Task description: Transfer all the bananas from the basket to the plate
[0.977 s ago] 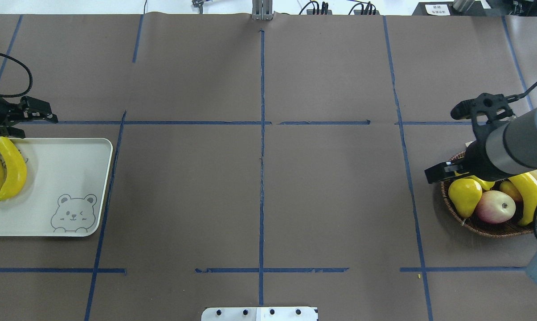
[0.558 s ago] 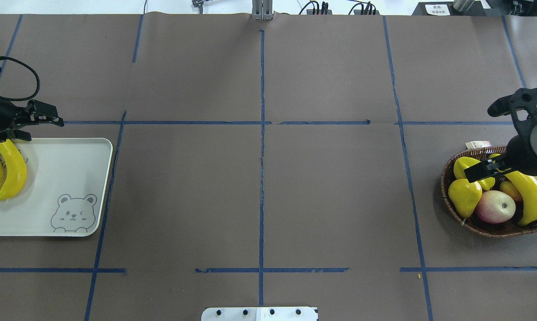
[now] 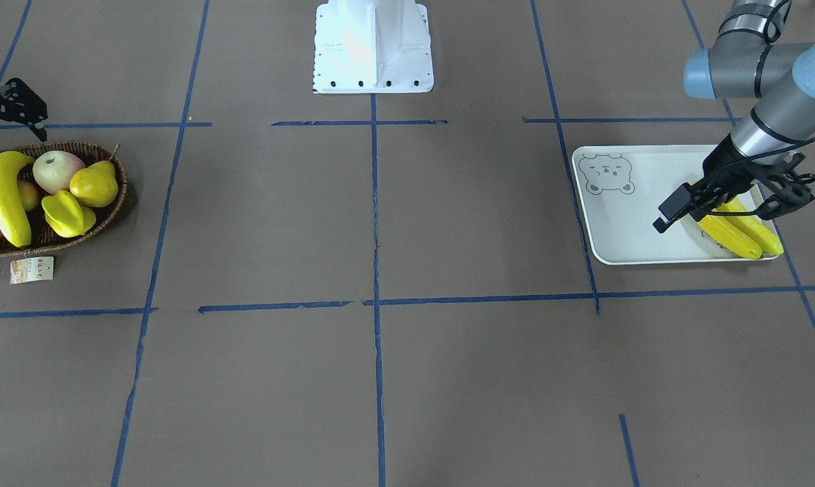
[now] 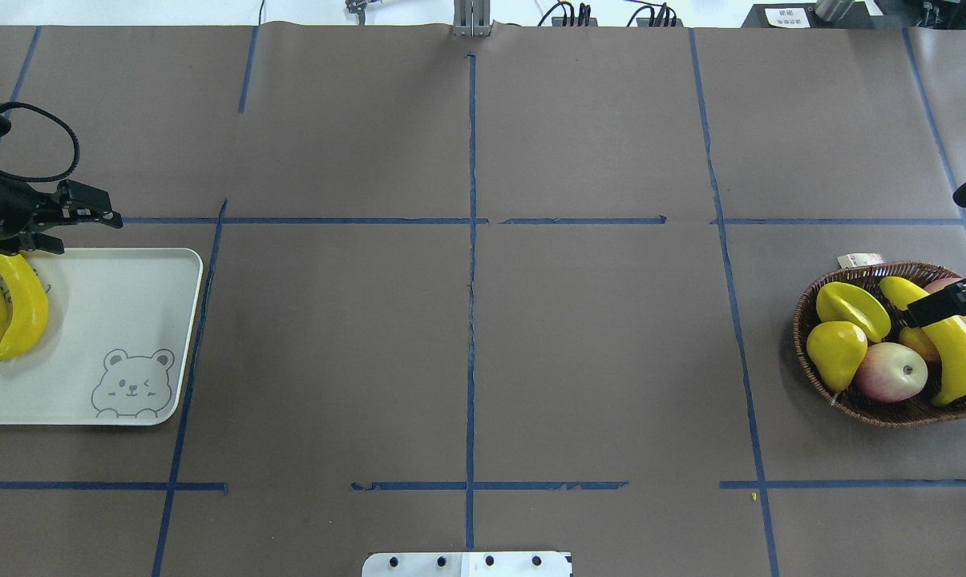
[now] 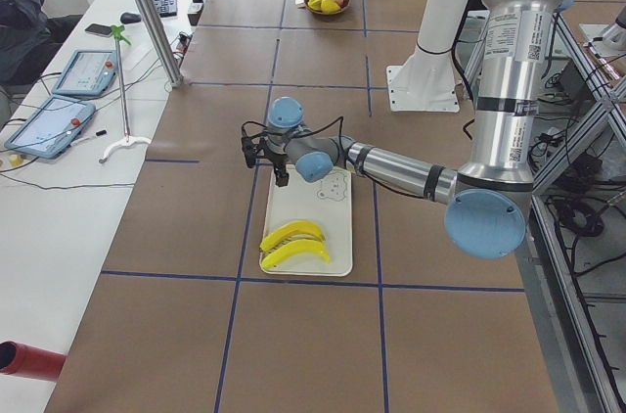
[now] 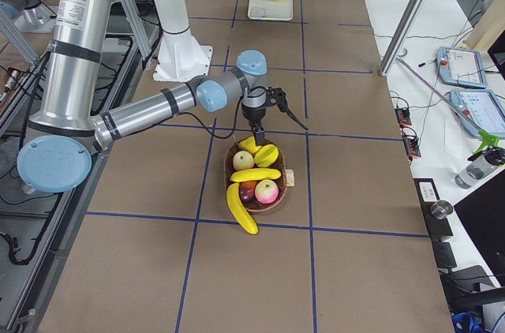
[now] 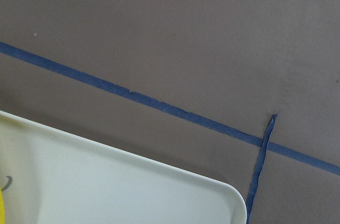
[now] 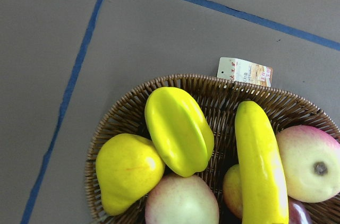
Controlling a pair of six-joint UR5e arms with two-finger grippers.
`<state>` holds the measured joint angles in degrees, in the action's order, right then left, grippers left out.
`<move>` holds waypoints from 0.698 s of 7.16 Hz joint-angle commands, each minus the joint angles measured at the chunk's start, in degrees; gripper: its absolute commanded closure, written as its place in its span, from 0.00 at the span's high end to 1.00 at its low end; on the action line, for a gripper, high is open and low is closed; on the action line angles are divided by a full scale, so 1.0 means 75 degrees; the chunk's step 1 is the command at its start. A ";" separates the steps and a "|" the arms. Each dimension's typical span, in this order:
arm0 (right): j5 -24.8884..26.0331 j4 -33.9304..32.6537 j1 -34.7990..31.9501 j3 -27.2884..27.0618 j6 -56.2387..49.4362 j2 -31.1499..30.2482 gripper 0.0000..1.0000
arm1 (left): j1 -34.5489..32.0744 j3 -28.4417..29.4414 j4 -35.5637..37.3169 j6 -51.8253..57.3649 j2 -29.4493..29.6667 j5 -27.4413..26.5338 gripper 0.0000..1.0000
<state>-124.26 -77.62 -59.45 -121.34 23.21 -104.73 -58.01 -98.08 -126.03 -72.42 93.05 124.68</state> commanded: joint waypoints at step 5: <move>-0.0073 0.2228 -0.0077 0.1681 0.0644 -0.0439 0.91 | 0.0024 -0.0024 0.0000 -0.0001 0.0004 -0.0007 1.00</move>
<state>-124.91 -61.05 -60.05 -110.08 27.67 -108.01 -57.92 -98.20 -126.03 -72.42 93.07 124.66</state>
